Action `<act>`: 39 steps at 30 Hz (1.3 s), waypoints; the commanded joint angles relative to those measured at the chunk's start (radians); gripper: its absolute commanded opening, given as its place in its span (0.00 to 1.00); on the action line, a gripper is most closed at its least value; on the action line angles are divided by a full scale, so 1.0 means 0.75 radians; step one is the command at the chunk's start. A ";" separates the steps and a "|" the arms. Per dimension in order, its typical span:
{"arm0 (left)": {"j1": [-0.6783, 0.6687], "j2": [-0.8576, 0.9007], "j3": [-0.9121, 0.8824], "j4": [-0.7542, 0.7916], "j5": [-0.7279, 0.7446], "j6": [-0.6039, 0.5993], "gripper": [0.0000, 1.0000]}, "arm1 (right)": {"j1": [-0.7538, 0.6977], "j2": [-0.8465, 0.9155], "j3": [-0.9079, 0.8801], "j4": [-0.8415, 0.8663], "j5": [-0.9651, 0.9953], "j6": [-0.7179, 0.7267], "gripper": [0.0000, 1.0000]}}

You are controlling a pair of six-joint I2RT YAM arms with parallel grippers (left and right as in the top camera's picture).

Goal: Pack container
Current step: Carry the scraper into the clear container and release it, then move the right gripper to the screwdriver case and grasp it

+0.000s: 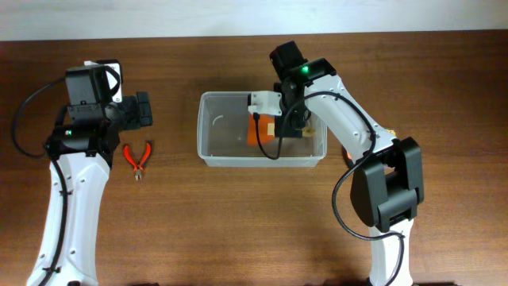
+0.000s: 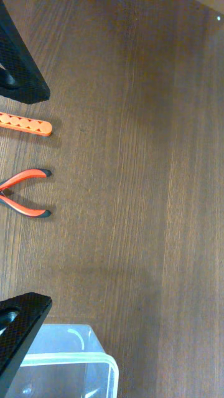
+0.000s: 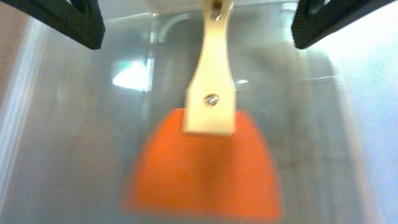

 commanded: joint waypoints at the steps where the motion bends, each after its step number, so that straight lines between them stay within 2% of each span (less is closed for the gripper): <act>1: 0.006 0.004 0.028 0.000 0.010 0.020 0.99 | 0.025 -0.098 0.076 -0.076 -0.004 0.040 0.98; 3: 0.006 0.004 0.028 0.000 0.010 0.020 0.99 | 0.026 -0.142 0.137 -0.141 -0.003 0.052 0.98; 5: 0.006 0.004 0.028 0.000 0.010 0.020 0.99 | 0.021 -0.185 0.206 -0.183 0.016 0.155 0.98; 10: 0.006 0.004 0.028 0.000 0.010 0.020 0.99 | -0.071 -0.279 0.362 -0.263 0.145 0.636 0.99; 14: 0.006 0.004 0.028 0.000 0.010 0.020 0.99 | -0.248 -0.327 0.418 -0.372 0.141 1.111 0.99; 18: 0.006 0.004 0.028 0.000 0.010 0.020 0.99 | -0.438 -0.341 0.417 -0.381 0.142 1.300 0.99; 23: 0.006 0.004 0.028 0.000 0.010 0.020 0.99 | -0.679 -0.282 0.393 -0.376 0.140 1.701 0.99; 28: 0.006 0.004 0.028 0.000 0.010 0.020 0.99 | -0.796 -0.189 0.312 -0.375 0.033 1.744 0.98; 31: 0.006 0.004 0.028 0.000 0.010 0.020 0.99 | -0.792 -0.107 0.252 -0.374 0.027 1.673 0.99; 39: 0.006 0.004 0.028 0.000 0.010 0.020 0.99 | -0.797 0.077 0.139 -0.366 0.031 1.678 0.99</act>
